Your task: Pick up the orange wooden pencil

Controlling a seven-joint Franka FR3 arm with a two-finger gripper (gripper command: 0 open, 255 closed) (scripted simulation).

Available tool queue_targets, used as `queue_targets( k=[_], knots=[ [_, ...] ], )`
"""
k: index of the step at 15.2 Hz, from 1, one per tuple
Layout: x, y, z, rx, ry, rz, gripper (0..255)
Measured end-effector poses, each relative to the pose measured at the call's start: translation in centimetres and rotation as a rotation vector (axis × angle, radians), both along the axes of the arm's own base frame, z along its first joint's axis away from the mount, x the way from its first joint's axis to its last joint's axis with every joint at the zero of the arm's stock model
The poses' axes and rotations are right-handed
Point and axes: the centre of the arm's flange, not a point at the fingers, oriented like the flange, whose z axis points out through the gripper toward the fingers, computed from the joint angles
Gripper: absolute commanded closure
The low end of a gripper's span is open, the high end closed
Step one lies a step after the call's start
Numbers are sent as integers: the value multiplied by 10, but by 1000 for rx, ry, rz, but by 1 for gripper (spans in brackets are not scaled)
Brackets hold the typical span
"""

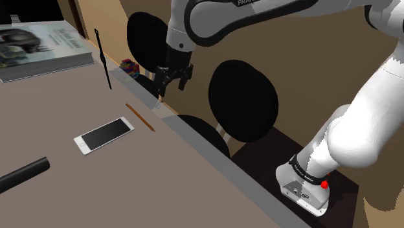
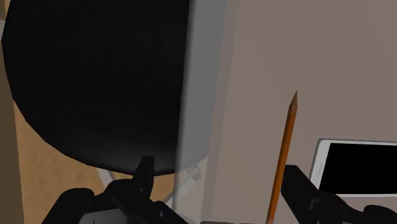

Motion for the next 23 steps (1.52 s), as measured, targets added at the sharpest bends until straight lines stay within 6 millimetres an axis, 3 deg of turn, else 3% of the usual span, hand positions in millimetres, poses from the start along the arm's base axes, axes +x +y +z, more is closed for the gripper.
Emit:
queue_targets(
  k=[10,18,19,23],
  knots=[
    [65,88,-46,84,-4,-26,0],
    [70,93,-85,90,-4,-29,0],
    [70,93,-86,90,-4,-29,255],
    [70,93,-88,90,-4,-29,255]
  ],
)
